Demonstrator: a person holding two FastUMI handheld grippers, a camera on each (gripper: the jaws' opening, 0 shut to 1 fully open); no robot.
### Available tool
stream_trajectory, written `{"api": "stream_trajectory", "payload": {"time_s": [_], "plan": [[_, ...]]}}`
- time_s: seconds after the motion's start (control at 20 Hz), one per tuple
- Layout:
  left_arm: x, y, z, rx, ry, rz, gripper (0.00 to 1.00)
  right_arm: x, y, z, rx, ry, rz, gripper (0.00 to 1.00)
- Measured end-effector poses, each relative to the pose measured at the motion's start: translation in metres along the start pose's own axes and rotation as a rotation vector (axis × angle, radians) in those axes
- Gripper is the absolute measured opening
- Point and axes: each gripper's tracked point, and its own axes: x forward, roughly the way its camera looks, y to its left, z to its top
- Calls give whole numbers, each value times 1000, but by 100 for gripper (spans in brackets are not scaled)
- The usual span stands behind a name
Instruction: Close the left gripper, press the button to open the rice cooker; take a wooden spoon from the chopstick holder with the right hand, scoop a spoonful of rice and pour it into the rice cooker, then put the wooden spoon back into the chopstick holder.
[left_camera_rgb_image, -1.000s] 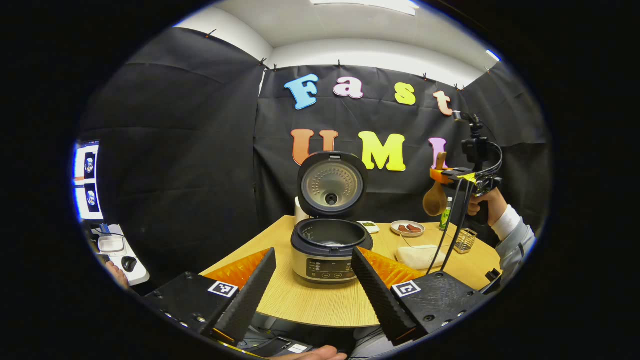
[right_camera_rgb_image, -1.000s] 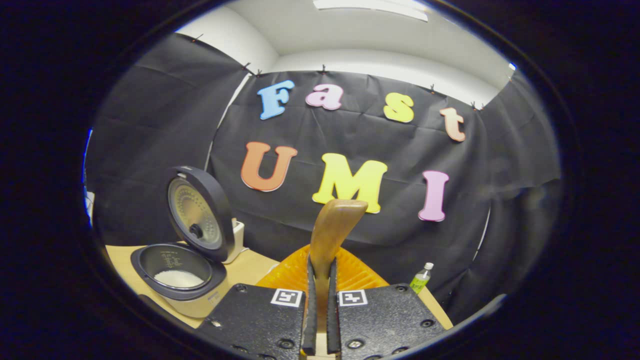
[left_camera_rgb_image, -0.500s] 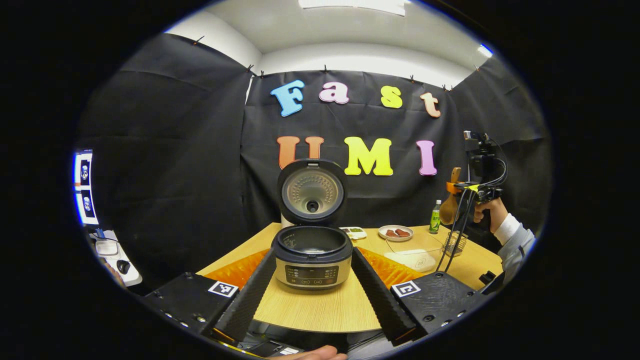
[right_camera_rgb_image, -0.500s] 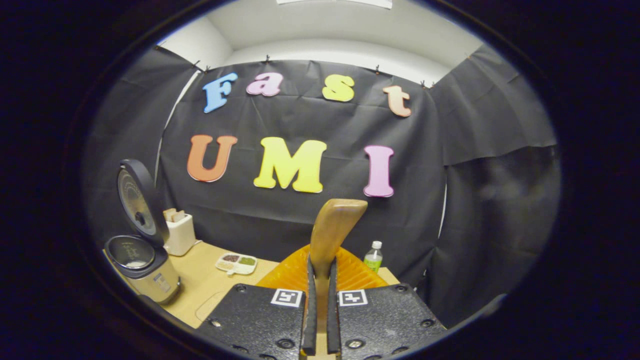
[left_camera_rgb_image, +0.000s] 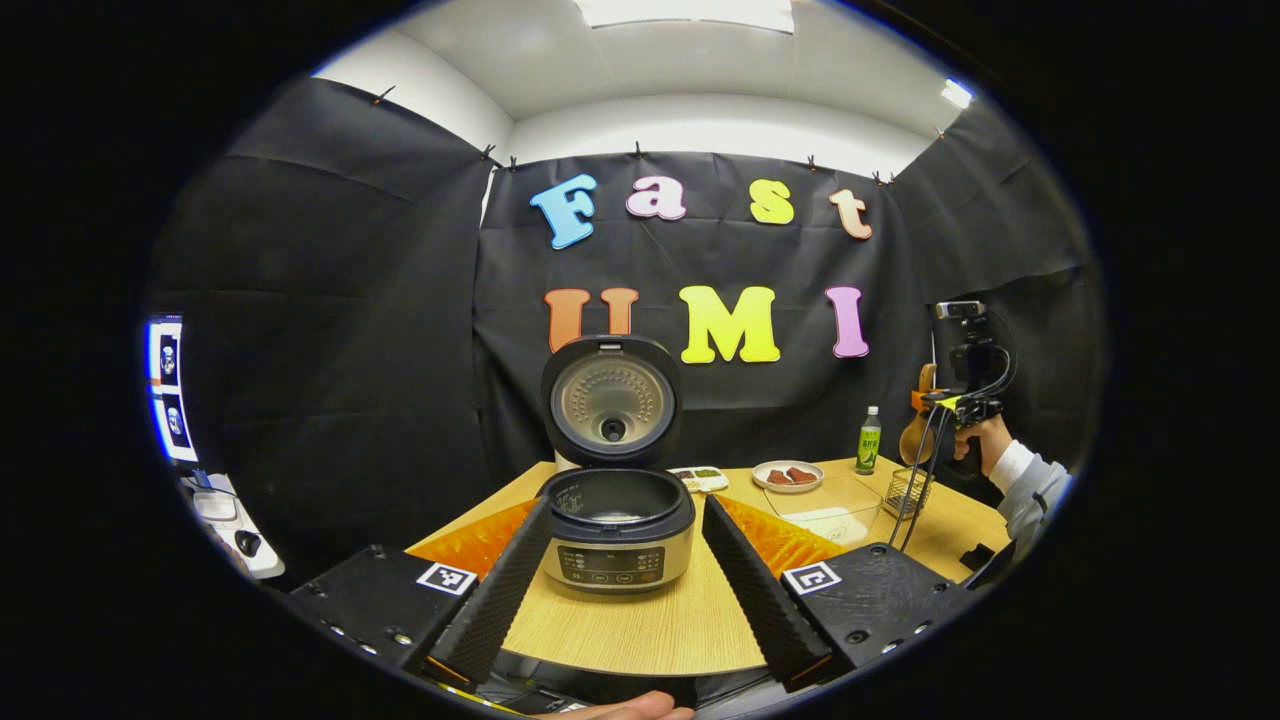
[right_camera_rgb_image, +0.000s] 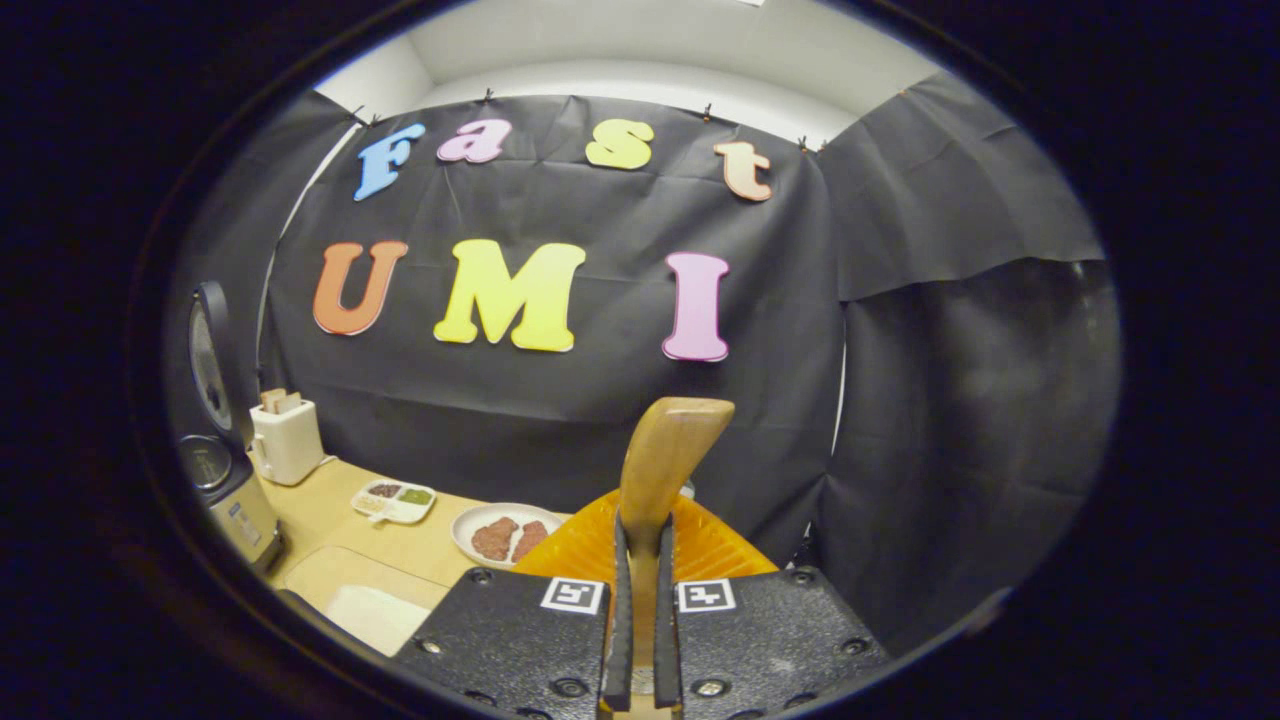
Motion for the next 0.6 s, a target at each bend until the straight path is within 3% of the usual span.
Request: {"api": "stream_trajectory", "payload": {"time_s": [0.6], "plan": [[10,-3,-20,-5,50,-4,96,33,-21,-100,107,184,-4,18]]}}
